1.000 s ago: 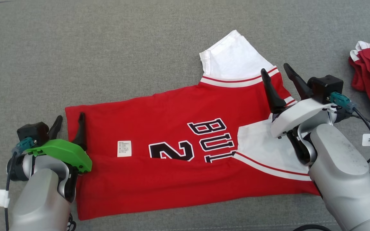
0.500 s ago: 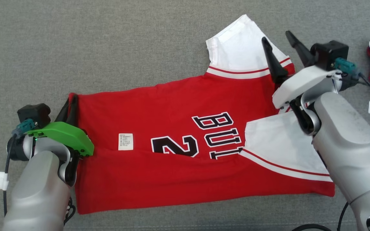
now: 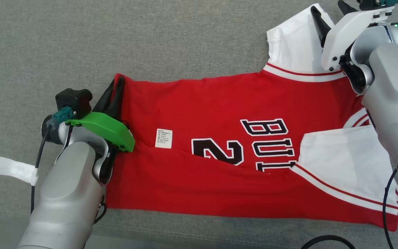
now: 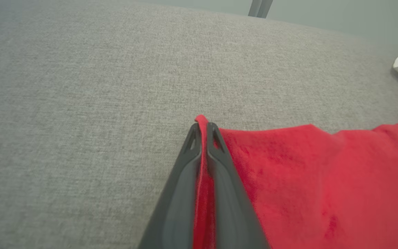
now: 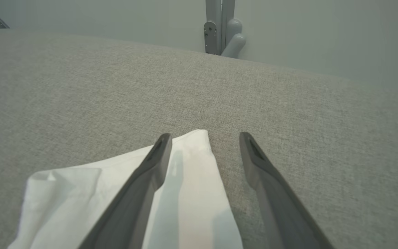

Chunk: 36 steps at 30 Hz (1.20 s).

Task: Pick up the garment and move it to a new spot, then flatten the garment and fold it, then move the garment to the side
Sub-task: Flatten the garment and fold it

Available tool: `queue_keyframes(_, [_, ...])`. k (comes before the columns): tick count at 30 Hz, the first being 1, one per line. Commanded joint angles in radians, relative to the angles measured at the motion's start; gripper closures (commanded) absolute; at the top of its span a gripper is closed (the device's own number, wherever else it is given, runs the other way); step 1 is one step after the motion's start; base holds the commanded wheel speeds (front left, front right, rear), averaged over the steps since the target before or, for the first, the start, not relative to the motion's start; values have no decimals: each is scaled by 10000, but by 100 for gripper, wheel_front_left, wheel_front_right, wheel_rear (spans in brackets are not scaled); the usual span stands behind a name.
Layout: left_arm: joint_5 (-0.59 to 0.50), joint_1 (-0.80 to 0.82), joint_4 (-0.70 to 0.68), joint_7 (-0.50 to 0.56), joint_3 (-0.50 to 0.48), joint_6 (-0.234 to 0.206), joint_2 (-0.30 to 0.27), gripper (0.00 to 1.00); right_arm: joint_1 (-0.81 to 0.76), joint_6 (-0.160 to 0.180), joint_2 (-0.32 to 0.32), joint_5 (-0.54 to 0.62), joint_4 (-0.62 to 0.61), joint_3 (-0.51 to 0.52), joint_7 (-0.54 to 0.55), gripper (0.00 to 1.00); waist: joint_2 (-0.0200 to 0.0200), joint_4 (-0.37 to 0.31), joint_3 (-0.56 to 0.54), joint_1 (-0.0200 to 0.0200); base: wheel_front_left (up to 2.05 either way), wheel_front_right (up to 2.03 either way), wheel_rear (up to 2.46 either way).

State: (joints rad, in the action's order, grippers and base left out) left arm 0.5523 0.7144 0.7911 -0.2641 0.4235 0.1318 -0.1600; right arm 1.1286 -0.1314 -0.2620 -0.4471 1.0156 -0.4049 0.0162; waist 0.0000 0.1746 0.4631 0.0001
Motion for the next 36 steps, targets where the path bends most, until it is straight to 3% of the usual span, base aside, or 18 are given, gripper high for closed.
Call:
queue_keyframes(1, [-4, 193, -46, 8, 55, -26, 54, 100, 188, 17, -54, 62, 234, -77, 186, 0, 0, 450, 322, -1, 0, 0, 0])
queue_keyframes(3, [24, 178, -109, 8, 120, -26, 96, 100, 337, 17, -25, 84, 602, -173, 485, 5, 0, 534, 349, -1, 0, 0, 0])
queue_keyframes(4, [57, 168, -138, 8, 139, -26, 105, 100, 421, 17, -25, 96, 748, -197, 554, 27, 0, 556, 357, -1, 0, 0, 0])
queue_keyframes(6, [105, 136, -182, 8, 143, -26, 113, 100, 496, 17, 14, 53, 986, -223, 590, 86, 0, 574, 352, -1, 0, 0, 0])
queue_keyframes(7, [127, 113, -194, 8, 131, -26, 99, 100, 509, 17, 30, 35, 1082, -227, 538, 100, 0, 562, 352, -1, 0, 0, 0])
queue_keyframes(15, [197, -117, -129, 8, -123, -26, -135, 100, 665, 17, 123, -4, 1411, -182, -524, 100, 0, 191, 123, -1, 0, 0, 0])
queue_keyframes(21, [95, -535, -185, 8, -524, -26, -320, 100, 29, 17, 391, -497, 991, -304, -1859, 100, 0, -195, -648, -1, 0, 0, 0])
queue_keyframes(28, [-28, -1454, -193, 8, -982, -26, -606, 100, -1256, 17, 598, -1328, 59, -674, -2632, 100, 0, -800, -1887, -1, 0, 0, 0])
queue_keyframes(36, [-246, -2765, -463, 8, -1481, -26, -833, 100, -3634, 17, 168, -2202, -1945, -619, -2813, 100, 0, -1446, -3076, -1, 0, 0, 0])
